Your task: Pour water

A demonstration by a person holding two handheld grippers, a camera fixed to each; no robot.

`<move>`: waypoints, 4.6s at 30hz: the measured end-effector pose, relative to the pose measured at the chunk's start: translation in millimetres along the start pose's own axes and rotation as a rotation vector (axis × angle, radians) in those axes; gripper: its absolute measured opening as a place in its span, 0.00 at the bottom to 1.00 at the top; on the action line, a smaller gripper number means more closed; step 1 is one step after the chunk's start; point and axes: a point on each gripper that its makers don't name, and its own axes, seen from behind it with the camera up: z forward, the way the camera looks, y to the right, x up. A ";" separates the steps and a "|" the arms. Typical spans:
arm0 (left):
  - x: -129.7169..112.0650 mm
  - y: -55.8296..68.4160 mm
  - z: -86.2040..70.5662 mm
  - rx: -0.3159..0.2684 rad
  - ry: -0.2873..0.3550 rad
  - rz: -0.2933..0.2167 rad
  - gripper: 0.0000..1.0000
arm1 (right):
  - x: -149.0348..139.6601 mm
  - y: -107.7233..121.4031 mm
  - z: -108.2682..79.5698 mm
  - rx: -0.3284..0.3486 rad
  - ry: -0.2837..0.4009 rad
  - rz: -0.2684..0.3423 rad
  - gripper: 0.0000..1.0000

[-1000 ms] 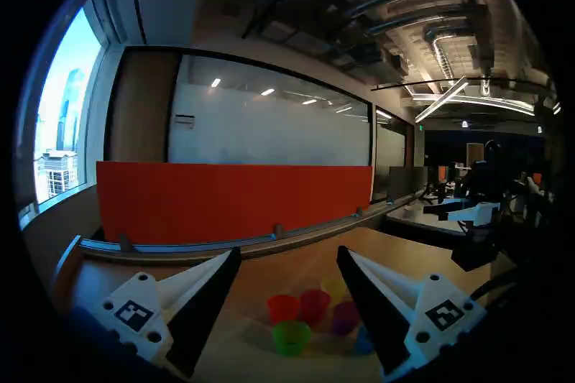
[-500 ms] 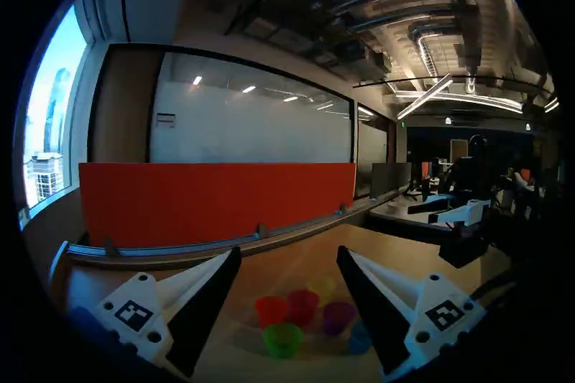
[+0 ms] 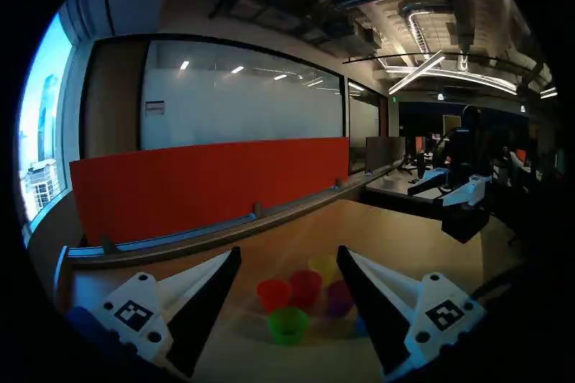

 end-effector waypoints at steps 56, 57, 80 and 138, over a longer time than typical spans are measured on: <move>-187.5 -3.4 65.2 -0.184 -0.418 0.127 1.00 | -69.2 3.9 26.3 0.080 -0.204 -0.056 1.00; -190.8 -3.4 66.8 -0.186 -0.424 0.130 1.00 | -69.8 4.4 27.0 0.080 -0.206 -0.056 1.00; -229.5 -6.4 101.1 -0.218 -0.508 0.148 1.00 | -74.9 18.0 37.2 0.076 -0.217 -0.049 1.00; -162.9 7.5 92.5 -0.185 -0.361 0.145 0.90 | -69.0 9.7 29.5 0.057 -0.203 -0.076 1.00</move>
